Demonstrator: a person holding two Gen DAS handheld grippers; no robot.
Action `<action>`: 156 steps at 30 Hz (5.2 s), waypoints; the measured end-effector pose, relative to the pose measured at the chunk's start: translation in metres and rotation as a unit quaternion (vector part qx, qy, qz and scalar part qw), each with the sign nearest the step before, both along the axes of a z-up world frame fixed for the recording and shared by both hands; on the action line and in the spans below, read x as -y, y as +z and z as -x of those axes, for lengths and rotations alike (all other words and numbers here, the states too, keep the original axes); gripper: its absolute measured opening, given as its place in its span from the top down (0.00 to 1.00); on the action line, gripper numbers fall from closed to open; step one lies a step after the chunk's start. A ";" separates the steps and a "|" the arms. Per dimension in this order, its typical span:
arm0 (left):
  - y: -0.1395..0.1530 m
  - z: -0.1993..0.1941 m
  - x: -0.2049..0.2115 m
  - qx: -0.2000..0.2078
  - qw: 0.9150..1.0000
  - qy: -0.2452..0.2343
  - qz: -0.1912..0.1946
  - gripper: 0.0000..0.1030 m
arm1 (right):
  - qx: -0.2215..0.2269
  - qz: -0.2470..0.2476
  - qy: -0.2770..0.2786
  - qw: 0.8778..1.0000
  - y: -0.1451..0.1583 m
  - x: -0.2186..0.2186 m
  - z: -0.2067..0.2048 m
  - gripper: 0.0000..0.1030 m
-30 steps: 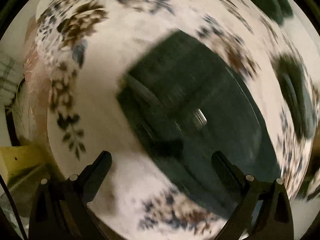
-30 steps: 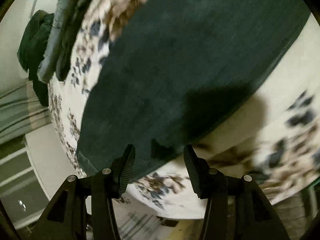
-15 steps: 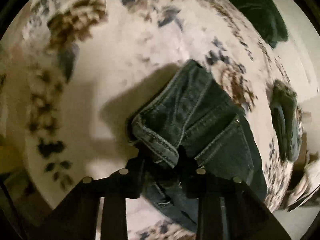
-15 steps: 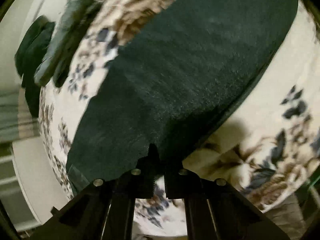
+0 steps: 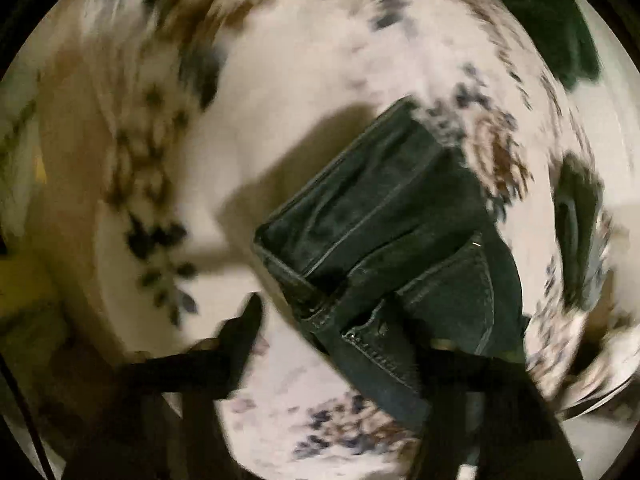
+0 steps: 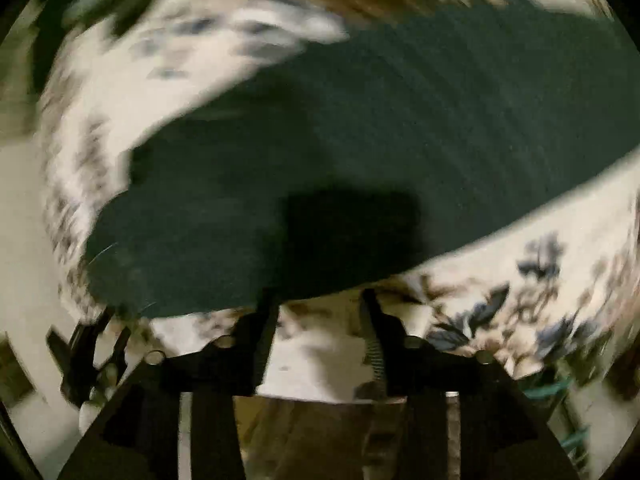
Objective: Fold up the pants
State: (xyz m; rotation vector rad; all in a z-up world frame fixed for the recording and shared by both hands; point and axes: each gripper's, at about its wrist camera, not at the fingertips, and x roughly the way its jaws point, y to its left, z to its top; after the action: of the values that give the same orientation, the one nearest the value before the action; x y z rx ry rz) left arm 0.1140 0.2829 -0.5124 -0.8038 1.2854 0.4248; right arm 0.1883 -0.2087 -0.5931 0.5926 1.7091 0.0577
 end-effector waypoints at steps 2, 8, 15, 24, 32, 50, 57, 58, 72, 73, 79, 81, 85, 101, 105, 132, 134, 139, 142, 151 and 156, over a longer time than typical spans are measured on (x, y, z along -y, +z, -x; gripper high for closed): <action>0.014 -0.012 0.007 0.017 0.998 -0.031 -0.051 0.28 | 0.026 -0.047 0.047 0.997 0.020 -0.033 -0.039 0.52; -0.006 -0.051 0.010 0.010 0.995 -0.064 -0.077 0.28 | 0.056 -0.052 0.218 0.973 -0.005 -0.156 -0.152 0.52; -0.018 -0.055 0.015 0.006 0.992 -0.086 -0.089 0.28 | -0.003 0.029 0.316 0.948 -0.058 -0.211 -0.186 0.90; -0.023 -0.054 0.009 0.011 0.994 -0.079 -0.070 0.28 | 0.059 -0.065 0.144 0.986 0.004 -0.138 -0.236 0.96; -0.025 -0.052 0.008 0.013 0.994 -0.080 -0.067 0.28 | -0.034 0.004 0.302 0.953 -0.049 -0.201 -0.211 0.54; 0.048 -0.055 0.079 0.056 0.974 -0.173 -0.136 0.01 | 0.186 -0.083 0.039 0.978 0.049 -0.030 -0.143 0.18; 0.049 -0.073 0.220 0.048 0.945 -0.305 -0.111 0.01 | 0.176 -0.045 -0.232 0.955 0.024 0.196 0.014 0.18; 0.046 -0.076 0.243 0.046 0.941 -0.320 -0.104 0.01 | 0.174 -0.036 -0.273 0.945 0.017 0.231 0.038 0.18; -0.040 -0.110 0.479 -0.007 0.889 -0.446 -0.101 0.01 | 0.215 -0.123 -0.465 0.850 -0.094 0.448 0.127 0.23; -0.046 -0.110 0.481 -0.015 0.888 -0.448 -0.107 0.01 | 0.223 -0.122 -0.461 0.850 -0.091 0.451 0.126 0.23; -0.054 -0.111 0.474 -0.015 0.889 -0.442 -0.117 0.01 | 0.270 -0.125 -0.463 0.835 -0.079 0.449 0.128 0.29; -0.054 -0.113 0.473 -0.018 0.888 -0.444 -0.120 0.01 | 0.279 -0.118 -0.458 0.836 -0.071 0.445 0.135 0.34; -0.059 -0.109 0.477 -0.020 0.889 -0.441 -0.119 0.01 | 0.257 -0.125 -0.428 0.857 -0.073 0.426 0.135 0.35; -0.062 -0.110 0.479 -0.017 0.894 -0.433 -0.117 0.00 | 0.276 -0.071 -0.428 0.858 -0.084 0.446 0.086 0.43; -0.071 -0.116 0.477 -0.028 0.901 -0.420 -0.105 0.00 | 0.233 -0.057 -0.423 0.874 -0.105 0.452 0.081 0.90; 0.024 -0.075 0.209 0.025 0.971 -0.230 -0.065 0.00 | 0.348 0.078 0.064 0.932 0.041 -0.021 0.008 0.94; 0.009 -0.074 0.184 0.013 0.975 -0.214 -0.053 0.00 | 0.313 0.078 0.128 0.938 0.004 -0.072 0.010 0.93; -0.007 -0.077 0.163 0.022 0.980 -0.195 0.023 0.01 | 0.236 0.037 0.167 0.957 -0.028 -0.094 0.015 0.34; -0.008 -0.091 0.179 0.035 0.975 -0.215 0.051 0.01 | 0.243 -0.012 0.132 0.961 -0.002 -0.060 0.028 0.13; -0.045 -0.124 0.254 -0.002 0.949 -0.289 0.124 0.01 | 0.186 0.002 -0.038 0.982 0.007 0.071 0.052 0.12; -0.045 -0.124 0.276 0.021 0.935 -0.351 0.033 0.83 | 0.178 0.015 -0.084 0.980 0.000 0.097 0.048 0.12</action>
State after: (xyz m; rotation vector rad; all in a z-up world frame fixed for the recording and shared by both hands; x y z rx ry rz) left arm 0.2383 0.0067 -0.5575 -0.3582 1.4534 -0.2110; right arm 0.1404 -0.3052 -0.5930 0.6603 1.3070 0.0155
